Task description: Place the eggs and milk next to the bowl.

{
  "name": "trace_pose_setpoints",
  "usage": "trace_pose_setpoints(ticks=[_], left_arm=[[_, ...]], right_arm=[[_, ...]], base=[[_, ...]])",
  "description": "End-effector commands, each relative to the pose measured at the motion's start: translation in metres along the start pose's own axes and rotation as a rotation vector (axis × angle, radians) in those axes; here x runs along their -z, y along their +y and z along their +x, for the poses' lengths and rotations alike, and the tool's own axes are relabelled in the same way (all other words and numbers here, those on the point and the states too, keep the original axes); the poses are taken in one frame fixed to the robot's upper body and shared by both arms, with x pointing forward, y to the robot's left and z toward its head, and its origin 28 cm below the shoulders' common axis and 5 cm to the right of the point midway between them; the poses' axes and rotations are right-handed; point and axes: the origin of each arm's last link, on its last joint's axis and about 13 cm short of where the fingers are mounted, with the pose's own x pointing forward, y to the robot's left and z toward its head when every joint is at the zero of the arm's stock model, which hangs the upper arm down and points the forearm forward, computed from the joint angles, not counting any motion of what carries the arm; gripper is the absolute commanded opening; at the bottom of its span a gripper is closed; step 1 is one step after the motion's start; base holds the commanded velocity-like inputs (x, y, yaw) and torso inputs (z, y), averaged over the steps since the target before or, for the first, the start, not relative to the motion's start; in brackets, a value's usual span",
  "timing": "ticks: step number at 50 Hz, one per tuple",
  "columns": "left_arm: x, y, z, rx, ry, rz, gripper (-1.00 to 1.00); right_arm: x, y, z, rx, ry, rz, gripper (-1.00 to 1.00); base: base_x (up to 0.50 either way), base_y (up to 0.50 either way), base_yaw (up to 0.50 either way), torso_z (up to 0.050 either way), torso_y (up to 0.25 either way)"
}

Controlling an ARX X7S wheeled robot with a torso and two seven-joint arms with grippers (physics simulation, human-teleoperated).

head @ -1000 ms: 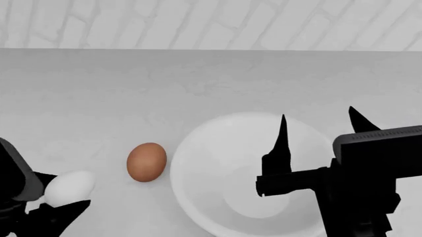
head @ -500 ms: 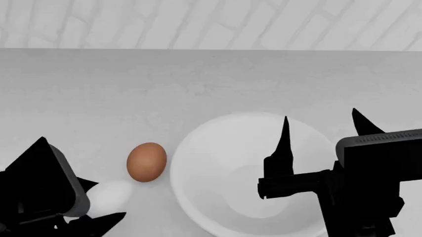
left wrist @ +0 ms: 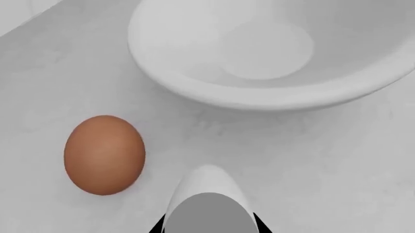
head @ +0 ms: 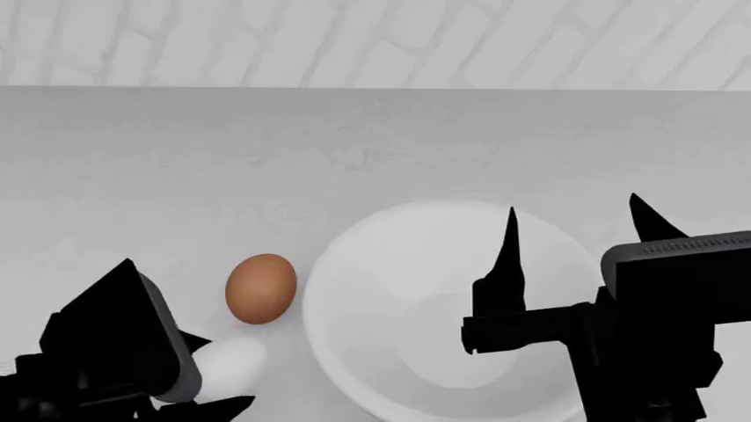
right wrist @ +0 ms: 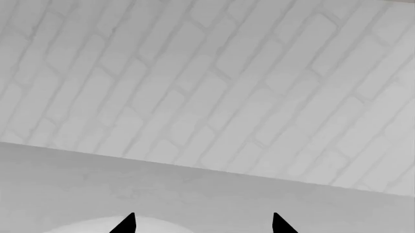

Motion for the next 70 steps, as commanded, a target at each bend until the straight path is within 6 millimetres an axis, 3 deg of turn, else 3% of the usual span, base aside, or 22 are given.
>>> trace_pose_setpoints(ticks=[1, 70], left_arm=[[0.001, -0.002, 0.01, 0.065, 0.003, -0.031, -1.0], [0.005, -0.006, 0.053, 0.153, 0.041, -0.013, -1.0]], right_arm=[[0.001, -0.002, 0.001, 0.007, 0.0, 0.001, 1.0], [0.004, -0.004, -0.004, 0.025, 0.015, 0.0, 1.0]], base=[[0.0, 0.0, 0.0, 0.0, 0.0], [0.0, 0.0, 0.0, 0.0, 0.0]])
